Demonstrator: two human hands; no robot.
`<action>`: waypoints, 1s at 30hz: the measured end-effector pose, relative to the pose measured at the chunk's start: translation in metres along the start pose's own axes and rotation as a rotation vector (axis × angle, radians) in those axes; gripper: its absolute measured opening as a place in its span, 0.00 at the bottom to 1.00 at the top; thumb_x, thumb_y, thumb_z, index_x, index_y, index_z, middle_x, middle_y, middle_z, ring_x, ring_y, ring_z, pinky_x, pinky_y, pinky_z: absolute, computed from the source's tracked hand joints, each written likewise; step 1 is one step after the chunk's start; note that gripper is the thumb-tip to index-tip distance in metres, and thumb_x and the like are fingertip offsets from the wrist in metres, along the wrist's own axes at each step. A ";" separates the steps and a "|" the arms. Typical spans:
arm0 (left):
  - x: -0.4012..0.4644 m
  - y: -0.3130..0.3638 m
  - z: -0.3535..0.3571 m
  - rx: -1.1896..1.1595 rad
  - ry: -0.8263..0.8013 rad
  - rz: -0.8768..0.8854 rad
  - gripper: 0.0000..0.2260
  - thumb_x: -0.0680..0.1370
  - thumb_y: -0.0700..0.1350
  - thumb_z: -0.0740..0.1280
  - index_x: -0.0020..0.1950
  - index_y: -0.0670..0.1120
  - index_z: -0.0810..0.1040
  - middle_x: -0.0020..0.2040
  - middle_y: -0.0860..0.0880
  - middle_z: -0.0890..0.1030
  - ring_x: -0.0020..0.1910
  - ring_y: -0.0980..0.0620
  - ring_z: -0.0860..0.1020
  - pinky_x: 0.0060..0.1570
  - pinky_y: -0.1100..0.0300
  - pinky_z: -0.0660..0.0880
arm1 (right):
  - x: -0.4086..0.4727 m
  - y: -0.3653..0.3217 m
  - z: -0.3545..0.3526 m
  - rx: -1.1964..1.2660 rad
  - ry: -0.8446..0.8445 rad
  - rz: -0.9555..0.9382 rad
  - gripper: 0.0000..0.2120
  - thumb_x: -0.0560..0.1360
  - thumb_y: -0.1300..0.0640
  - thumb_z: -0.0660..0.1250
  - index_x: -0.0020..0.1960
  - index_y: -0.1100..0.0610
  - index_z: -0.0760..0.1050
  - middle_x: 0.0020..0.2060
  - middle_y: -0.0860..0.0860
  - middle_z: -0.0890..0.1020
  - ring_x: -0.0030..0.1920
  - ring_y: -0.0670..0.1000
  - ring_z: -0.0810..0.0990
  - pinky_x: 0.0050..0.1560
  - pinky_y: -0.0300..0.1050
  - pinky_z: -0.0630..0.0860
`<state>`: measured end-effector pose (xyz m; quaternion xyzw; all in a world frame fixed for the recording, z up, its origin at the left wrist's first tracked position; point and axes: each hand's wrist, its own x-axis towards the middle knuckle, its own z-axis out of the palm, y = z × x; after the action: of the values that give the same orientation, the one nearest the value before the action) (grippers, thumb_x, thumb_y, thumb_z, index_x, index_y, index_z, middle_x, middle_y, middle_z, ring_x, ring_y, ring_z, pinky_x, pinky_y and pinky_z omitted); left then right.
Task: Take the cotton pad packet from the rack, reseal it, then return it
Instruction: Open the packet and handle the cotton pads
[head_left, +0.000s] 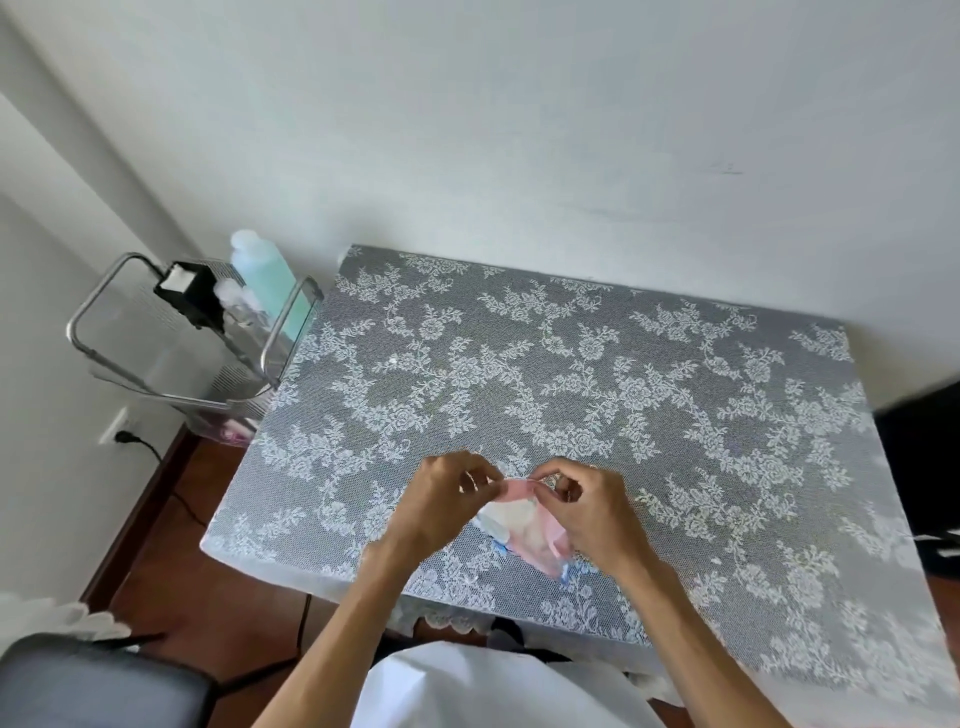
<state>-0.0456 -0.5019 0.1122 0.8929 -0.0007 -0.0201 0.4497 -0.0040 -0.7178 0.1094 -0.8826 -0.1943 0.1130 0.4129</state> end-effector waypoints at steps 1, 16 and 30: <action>-0.002 -0.004 -0.001 -0.040 -0.025 -0.039 0.04 0.75 0.47 0.73 0.49 0.51 0.84 0.41 0.58 0.84 0.39 0.62 0.81 0.39 0.69 0.78 | 0.001 0.001 0.000 0.005 0.005 0.017 0.08 0.74 0.53 0.71 0.52 0.49 0.80 0.30 0.46 0.80 0.26 0.45 0.76 0.21 0.38 0.73; -0.006 -0.025 0.001 -0.348 -0.199 -0.206 0.06 0.76 0.42 0.71 0.52 0.44 0.83 0.47 0.51 0.85 0.44 0.60 0.82 0.43 0.69 0.75 | 0.017 0.003 -0.007 -0.179 -0.087 -0.037 0.17 0.71 0.50 0.73 0.59 0.48 0.78 0.51 0.46 0.75 0.46 0.44 0.75 0.48 0.38 0.75; -0.013 -0.021 0.010 -0.485 -0.309 -0.280 0.07 0.79 0.43 0.68 0.53 0.41 0.82 0.44 0.48 0.82 0.42 0.57 0.77 0.42 0.67 0.73 | 0.028 0.004 -0.004 -0.203 -0.240 -0.052 0.09 0.74 0.52 0.71 0.53 0.50 0.81 0.49 0.47 0.83 0.45 0.45 0.81 0.47 0.47 0.81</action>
<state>-0.0597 -0.4968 0.0898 0.7373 0.0589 -0.2169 0.6371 0.0234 -0.7101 0.1078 -0.8947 -0.2752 0.1865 0.2983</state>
